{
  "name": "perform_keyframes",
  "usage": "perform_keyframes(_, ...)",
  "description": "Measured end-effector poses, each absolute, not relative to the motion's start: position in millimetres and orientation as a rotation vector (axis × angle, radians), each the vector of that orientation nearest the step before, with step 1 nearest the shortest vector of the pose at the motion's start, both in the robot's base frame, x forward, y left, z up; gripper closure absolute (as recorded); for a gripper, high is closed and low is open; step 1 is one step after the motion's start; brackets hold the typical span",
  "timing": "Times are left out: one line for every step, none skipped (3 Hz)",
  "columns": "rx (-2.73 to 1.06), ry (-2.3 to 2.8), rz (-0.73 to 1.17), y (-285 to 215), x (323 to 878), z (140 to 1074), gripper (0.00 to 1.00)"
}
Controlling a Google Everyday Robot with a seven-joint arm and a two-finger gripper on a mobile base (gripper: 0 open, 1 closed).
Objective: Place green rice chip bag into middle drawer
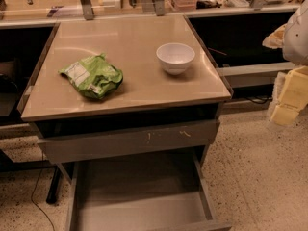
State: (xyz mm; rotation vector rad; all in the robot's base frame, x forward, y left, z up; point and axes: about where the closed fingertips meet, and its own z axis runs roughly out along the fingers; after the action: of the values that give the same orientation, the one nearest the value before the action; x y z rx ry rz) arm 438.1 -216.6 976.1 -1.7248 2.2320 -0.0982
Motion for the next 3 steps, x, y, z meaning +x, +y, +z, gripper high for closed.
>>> perform_keyframes(-1.726, 2.215, -0.105, -207.4, 443.2, 979.7, 0.0)
perform_keyframes(-1.767, 2.174, -0.101, -181.8, 467.1, 982.9, 0.0)
perform_keyframes(-1.889, 2.069, -0.039, -142.8, 491.2, 993.2, 0.0)
